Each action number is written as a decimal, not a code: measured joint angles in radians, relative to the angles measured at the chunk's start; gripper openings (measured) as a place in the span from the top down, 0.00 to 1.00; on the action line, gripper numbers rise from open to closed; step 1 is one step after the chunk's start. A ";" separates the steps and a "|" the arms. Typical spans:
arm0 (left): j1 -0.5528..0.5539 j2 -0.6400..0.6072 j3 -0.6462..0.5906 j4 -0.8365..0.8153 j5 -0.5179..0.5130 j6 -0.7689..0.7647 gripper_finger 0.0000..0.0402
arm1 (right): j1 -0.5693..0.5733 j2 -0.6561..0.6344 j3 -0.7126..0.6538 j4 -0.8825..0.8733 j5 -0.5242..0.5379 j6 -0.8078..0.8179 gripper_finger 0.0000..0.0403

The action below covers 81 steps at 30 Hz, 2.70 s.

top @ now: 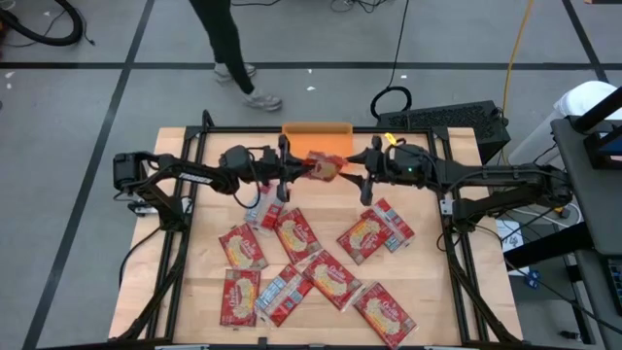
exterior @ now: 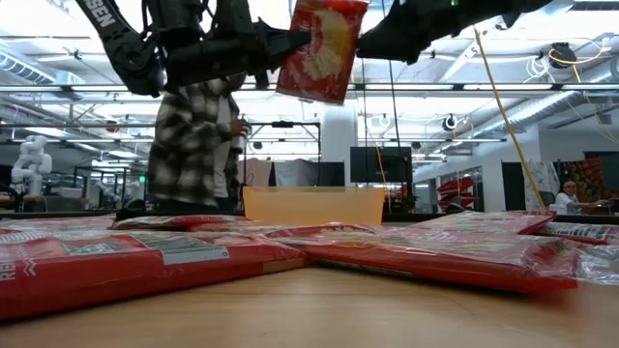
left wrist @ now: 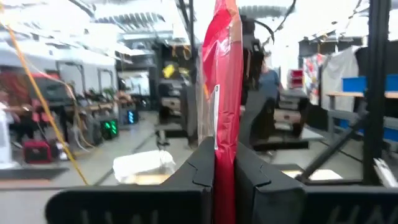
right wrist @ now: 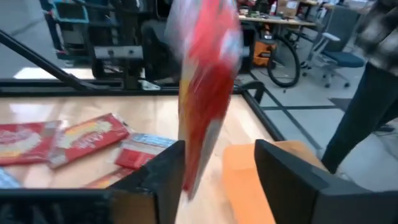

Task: Sort popcorn bags into baskets
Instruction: Put the popcorn pack into the orange bin

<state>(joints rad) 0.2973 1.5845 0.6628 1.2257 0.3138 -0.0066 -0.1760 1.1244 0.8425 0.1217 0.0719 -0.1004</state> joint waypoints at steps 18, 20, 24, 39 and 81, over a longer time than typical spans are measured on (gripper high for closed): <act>0.039 0.000 0.000 0.006 0.027 -0.003 0.88 | -0.126 0.066 0.002 0.081 -0.260 0.022 0.98; 0.039 0.000 0.000 0.006 0.026 -0.001 0.90 | -0.126 0.066 0.002 0.079 -0.259 0.032 0.98; 0.047 0.000 0.000 0.004 0.026 0.004 0.96 | -0.126 0.062 0.002 0.070 -0.259 0.043 0.96; 0.082 0.000 -0.016 -0.027 0.028 -0.003 0.96 | -0.137 0.067 -0.096 0.305 -0.173 0.091 0.46; 0.187 -0.257 -0.020 -0.546 -0.081 -0.024 0.44 | -0.269 0.181 0.226 -0.109 -0.286 -0.009 1.00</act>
<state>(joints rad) 0.4845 1.3270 0.6430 0.6793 0.2333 -0.0307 -0.4450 1.3053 1.0684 0.0130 -0.2142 -0.1096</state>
